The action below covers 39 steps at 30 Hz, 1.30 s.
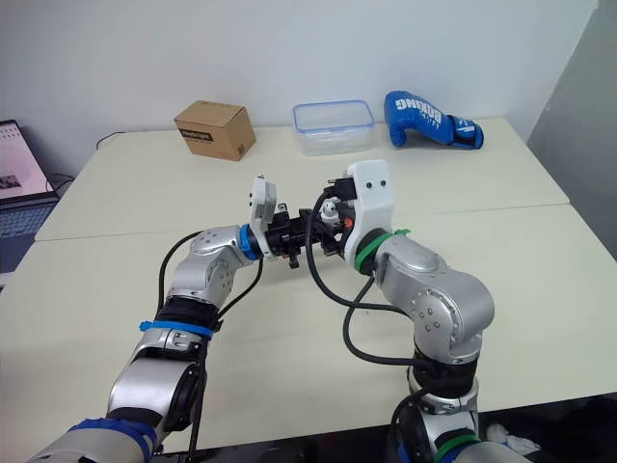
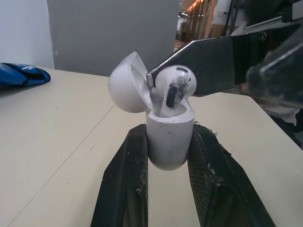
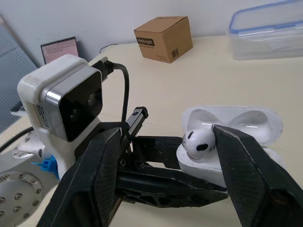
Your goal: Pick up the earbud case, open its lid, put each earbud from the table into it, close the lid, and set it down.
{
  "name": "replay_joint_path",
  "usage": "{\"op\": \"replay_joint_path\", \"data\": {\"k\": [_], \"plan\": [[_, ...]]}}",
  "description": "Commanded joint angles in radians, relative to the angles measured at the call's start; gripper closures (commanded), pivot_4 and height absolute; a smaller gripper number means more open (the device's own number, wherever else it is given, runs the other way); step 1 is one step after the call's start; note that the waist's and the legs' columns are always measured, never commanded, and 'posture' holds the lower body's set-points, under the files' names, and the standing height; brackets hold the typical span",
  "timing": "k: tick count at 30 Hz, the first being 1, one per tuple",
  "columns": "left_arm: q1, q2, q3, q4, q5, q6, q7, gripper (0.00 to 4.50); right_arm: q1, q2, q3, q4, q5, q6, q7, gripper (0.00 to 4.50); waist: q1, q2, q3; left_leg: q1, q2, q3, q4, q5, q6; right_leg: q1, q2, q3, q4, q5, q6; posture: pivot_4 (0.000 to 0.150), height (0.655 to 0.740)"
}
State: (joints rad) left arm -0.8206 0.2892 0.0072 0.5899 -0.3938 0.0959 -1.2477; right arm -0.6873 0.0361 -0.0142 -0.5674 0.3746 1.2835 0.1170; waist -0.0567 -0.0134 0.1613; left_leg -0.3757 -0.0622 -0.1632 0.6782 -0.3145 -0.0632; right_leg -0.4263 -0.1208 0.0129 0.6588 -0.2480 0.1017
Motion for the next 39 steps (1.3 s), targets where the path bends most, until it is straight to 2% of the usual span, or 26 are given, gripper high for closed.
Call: {"op": "replay_joint_path", "data": {"k": [1, 6, 9, 12, 14, 16, 19, 21, 25, 30, 39], "plan": [[-0.014, 0.002, 0.023, -0.053, -0.022, -0.019, -0.008, 3.73, -0.012, -0.071, 0.015, -0.035, -0.001, -0.063, 0.035, 1.26, 0.000, 0.000, 0.000, 0.000, 0.000, 0.000, 0.000, 0.000, 0.000, 0.000, 0.000, 0.000, 0.000, 0.000, 0.000, 0.150, 0.7307], [-0.001, 0.005, 0.026, -0.072, -0.025, -0.014, -0.010, 3.73, -0.017, -0.160, 0.015, -0.042, 0.024, -0.085, 0.082, 1.26, -0.001, 0.000, 0.000, 0.000, 0.000, 0.000, 0.000, 0.000, 0.000, 0.000, 0.000, 0.000, 0.000, 0.000, 0.000, 0.150, 0.7307], [0.005, 0.013, 0.031, -0.083, -0.030, -0.008, -0.014, 3.73, -0.055, -0.227, -0.051, -0.071, 0.133, -0.027, 0.188, 1.26, 0.000, 0.000, 0.000, 0.000, 0.000, 0.000, 0.000, 0.000, 0.000, 0.000, 0.000, 0.000, -0.001, 0.000, 0.000, 0.150, 0.7307], [0.017, 0.033, 0.039, -0.097, -0.037, -0.001, -0.027, 3.73, -0.138, -0.393, -0.129, -0.067, 0.341, 0.095, 0.394, 1.26, 0.000, 0.000, 0.000, -0.001, 0.000, 0.000, 0.000, 0.000, 0.000, 0.000, 0.000, 0.000, -0.001, 0.000, 0.000, 0.150, 0.7307], [0.031, 0.049, 0.039, -0.112, -0.042, 0.006, -0.041, 3.73, -0.182, -0.548, -0.140, -0.051, 0.420, 0.110, 0.523, 1.26, 0.001, 0.000, 0.000, 0.000, 0.000, 0.000, -0.001, 0.000, 0.000, 0.001, 0.000, -0.001, -0.002, 0.000, 0.000, 0.150, 0.7307], [0.049, 0.065, 0.037, -0.136, -0.048, 0.017, -0.057, 3.73, -0.207, -0.773, -0.063, -0.008, 0.408, 0.057, 0.682, 1.26, 0.005, 0.001, 0.001, -0.001, 0.001, -0.001, -0.001, 0.000, 0.000, 0.001, 0.001, -0.002, -0.004, 0.000, 0.000, 0.150, 0.7307], [0.073, 0.074, 0.034, -0.176, -0.060, 0.033, -0.062, 3.73, -0.230, -0.990, 0.108, 0.115, 0.286, -0.094, 0.834, 1.26, 0.004, 0.000, 0.001, 0.000, 0.001, -0.001, -0.001, -0.001, 0.002, 0.005, 0.001, -0.004, -0.009, 0.000, 0.000, 0.150, 0.7307], [0.094, 0.078, 0.032, -0.210, -0.066, 0.045, -0.065, 3.73, -0.251, -1.090, 0.250, 0.200, 0.157, -0.207, 0.911, 1.26, 0.001, 0.000, 0.001, 0.001, 0.001, 0.001, -0.001, -0.001, 0.003, 0.006, 0.001, -0.003, -0.009, 0.000, 0.001, 0.150, 0.7307], [0.132, 0.083, 0.028, -0.286, -0.083, 0.080, -0.064, 3.73, -0.293, -1.142, 0.460, 0.373, -0.085, -0.396, 0.994, 1.26, -0.001, 0.000, 0.001, 0.001, 0.001, 0.002, -0.001, -0.001, 0.003, 0.005, 0.001, -0.002, -0.009, 0.000, 0.001, 0.150, 0.7307], [0.177, 0.096, 0.019, -0.368, -0.101, 0.119, -0.061, 3.73, -0.356, -1.104, 0.608, 0.557, -0.305, -0.563, 1.098, 1.26, 0.000, 0.000, 0.001, -0.001, 0.001, 0.002, -0.001, -0.001, 0.002, 0.003, 0.000, -0.002, -0.010, 0.000, 0.001, 0.150, 0.7307], [0.229, 0.107, 0.016, -0.444, -0.113, 0.156, -0.047, 3.73, -0.455, -0.945, 0.709, 0.893, -0.542, -0.758, 1.238, 1.26, 0.000, 0.000, 0.001, -0.002, 0.001, 0.001, 0.000, -0.001, 0.002, 0.003, 0.000, -0.002, -0.011, 0.000, 0.001, 0.150, 0.7307]]}}
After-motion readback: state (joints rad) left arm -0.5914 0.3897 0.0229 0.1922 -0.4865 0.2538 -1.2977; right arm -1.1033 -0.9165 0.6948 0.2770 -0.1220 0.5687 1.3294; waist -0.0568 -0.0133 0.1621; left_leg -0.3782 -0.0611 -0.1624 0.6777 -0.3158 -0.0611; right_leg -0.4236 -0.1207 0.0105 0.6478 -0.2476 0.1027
